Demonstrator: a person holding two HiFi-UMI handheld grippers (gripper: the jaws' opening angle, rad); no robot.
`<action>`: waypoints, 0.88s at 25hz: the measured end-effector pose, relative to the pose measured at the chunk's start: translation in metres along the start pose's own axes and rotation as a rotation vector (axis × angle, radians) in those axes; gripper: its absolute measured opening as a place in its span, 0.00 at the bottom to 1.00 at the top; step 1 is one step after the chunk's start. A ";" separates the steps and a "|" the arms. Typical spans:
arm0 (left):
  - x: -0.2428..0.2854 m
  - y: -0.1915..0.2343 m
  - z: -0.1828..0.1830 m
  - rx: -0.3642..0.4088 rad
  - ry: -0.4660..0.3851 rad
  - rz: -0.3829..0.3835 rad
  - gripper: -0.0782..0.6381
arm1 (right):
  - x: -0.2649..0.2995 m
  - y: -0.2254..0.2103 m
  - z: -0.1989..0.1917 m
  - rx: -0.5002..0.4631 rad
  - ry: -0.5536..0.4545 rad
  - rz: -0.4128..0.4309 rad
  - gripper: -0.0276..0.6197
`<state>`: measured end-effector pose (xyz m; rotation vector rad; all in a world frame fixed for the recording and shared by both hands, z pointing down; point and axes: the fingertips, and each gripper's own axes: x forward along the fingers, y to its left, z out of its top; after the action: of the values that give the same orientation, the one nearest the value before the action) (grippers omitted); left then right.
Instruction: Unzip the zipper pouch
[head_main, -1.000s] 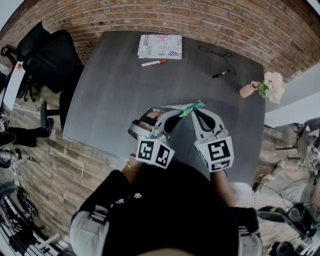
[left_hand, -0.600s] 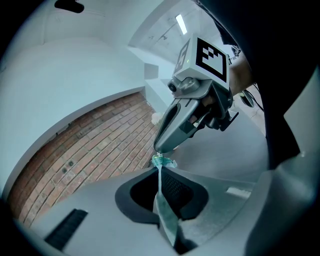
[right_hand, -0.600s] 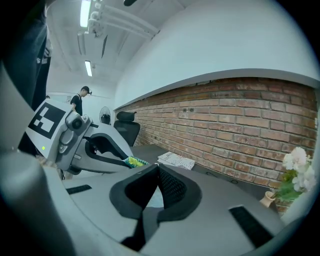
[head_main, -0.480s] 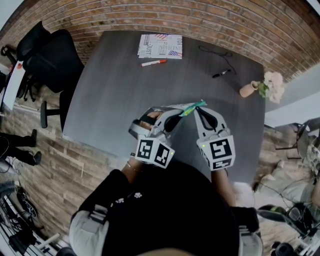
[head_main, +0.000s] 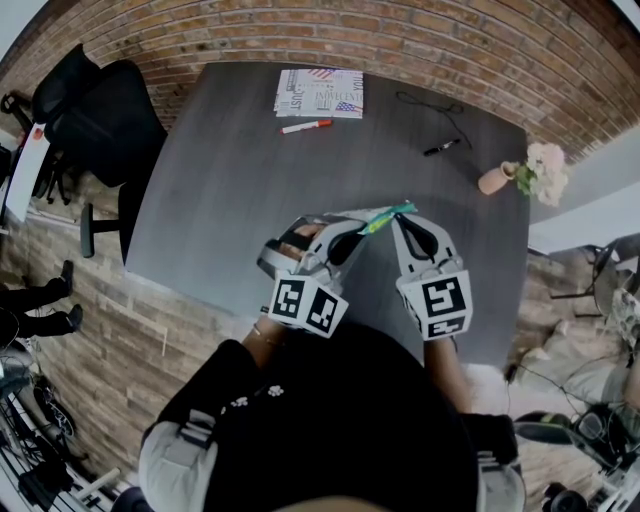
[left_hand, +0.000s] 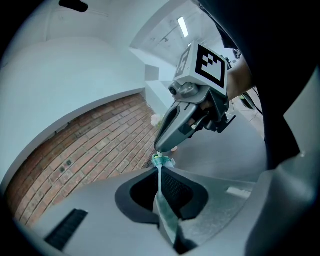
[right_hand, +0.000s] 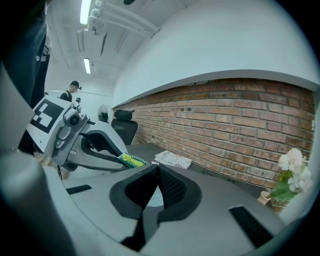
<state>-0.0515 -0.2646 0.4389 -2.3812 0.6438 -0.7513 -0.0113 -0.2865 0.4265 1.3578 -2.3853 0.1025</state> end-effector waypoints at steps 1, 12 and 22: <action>0.000 -0.001 0.000 0.000 0.001 -0.001 0.12 | 0.000 0.000 0.000 0.001 0.001 -0.002 0.05; -0.002 -0.001 0.000 -0.019 -0.011 -0.008 0.12 | 0.000 -0.005 -0.004 -0.001 0.009 -0.016 0.05; -0.003 -0.001 0.002 -0.024 -0.019 -0.010 0.12 | -0.002 -0.013 -0.006 0.003 0.013 -0.036 0.05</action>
<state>-0.0521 -0.2615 0.4376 -2.4119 0.6372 -0.7285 0.0026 -0.2905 0.4301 1.3960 -2.3503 0.1043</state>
